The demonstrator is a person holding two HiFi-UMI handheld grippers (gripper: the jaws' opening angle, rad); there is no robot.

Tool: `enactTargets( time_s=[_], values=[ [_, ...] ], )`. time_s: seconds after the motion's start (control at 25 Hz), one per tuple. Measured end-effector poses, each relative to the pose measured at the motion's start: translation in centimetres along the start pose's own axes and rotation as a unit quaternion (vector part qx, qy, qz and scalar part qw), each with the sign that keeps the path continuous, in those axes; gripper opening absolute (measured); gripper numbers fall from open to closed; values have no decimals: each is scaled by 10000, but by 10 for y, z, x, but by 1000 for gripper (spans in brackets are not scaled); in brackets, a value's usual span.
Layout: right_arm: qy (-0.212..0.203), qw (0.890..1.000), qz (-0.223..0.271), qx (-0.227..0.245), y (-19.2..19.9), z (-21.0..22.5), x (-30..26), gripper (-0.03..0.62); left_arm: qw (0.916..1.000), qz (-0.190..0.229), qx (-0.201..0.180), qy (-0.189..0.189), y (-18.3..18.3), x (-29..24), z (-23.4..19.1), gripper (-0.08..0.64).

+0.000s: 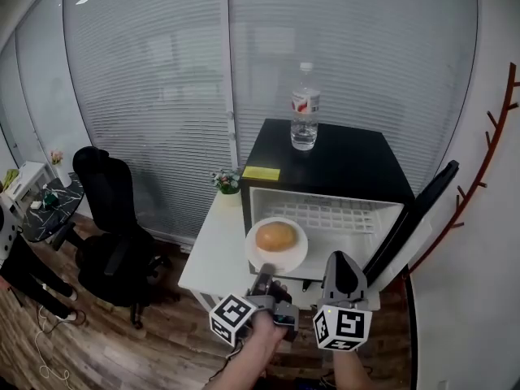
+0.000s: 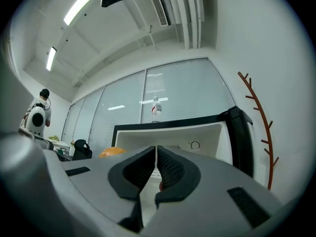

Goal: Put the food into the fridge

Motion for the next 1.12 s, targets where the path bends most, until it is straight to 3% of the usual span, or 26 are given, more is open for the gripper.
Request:
enactTargets(
  time_s=[0.6,1.12],
  values=[
    [315,9993,-167,94,24,12,-79,34,9976,-670,40,-197,-14,-88,-11,37],
    [406,9991,-127,88,28,28,-104,35,9976,-682,-34,-111,-20,-129,2,37]
  ],
)
Point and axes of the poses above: the fingertips, and each gripper's own axes: x backward along the fingers, z to its right, y out of its underside, the point moved 6 cm from there along x, backward along the fingers, and after that the axes turned 11 degrees about -y, right-handed, at the moved point
